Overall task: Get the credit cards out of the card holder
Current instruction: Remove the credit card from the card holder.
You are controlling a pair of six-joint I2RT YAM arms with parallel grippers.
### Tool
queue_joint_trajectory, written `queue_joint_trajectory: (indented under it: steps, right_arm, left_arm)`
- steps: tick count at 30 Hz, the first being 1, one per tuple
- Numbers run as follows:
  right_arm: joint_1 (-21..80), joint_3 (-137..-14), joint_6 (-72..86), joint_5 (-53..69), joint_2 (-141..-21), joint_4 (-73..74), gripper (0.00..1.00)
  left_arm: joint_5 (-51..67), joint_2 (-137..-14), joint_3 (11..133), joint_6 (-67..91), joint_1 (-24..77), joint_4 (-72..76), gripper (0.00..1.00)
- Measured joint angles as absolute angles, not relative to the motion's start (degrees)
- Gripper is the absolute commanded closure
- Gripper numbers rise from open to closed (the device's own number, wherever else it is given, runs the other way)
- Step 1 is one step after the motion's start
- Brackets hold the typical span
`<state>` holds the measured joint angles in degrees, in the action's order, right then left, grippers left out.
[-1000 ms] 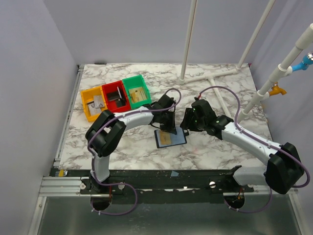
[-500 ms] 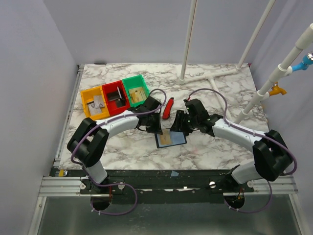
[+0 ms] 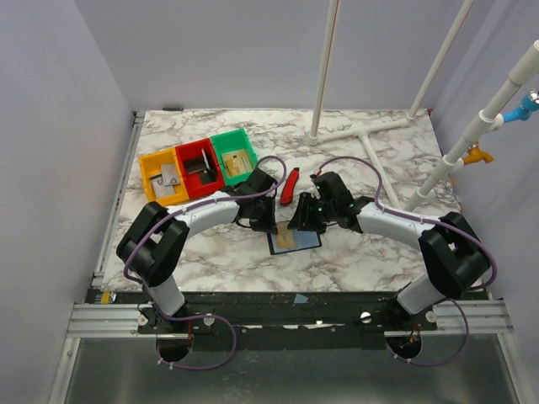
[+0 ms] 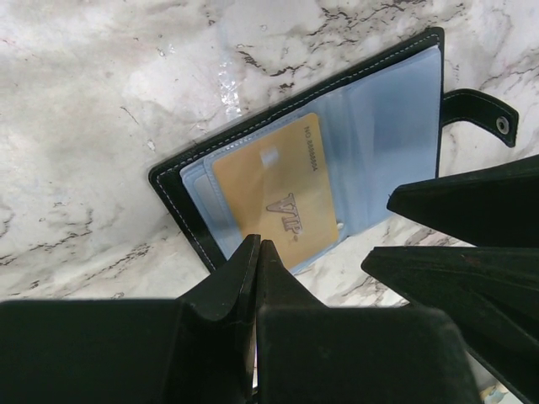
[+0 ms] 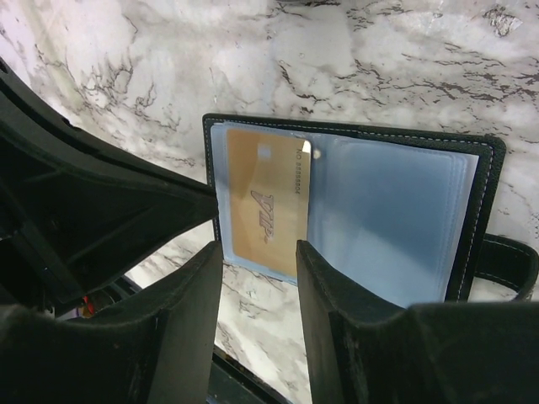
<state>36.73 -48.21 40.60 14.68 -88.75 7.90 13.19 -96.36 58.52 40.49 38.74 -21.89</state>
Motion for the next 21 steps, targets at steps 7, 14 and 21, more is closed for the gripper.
queue_joint_trajectory:
  steps: [7, 14, 21]
  right_arm:
    - [36.7, -47.6, 40.7, 14.7, -89.1, 7.0, 0.57]
    - [36.7, -47.0, 40.7, 14.7, -89.5, 6.9, 0.57]
    - [36.7, -46.7, 40.7, 14.7, -89.8, 6.8, 0.57]
  left_arm:
    - [12.3, -97.3, 58.2, 40.3, 38.7, -21.9, 1.00]
    - [12.2, -98.6, 58.1, 40.3, 38.7, -21.1, 1.00]
    - [12.2, -99.1, 58.2, 40.3, 38.7, -20.6, 1.00]
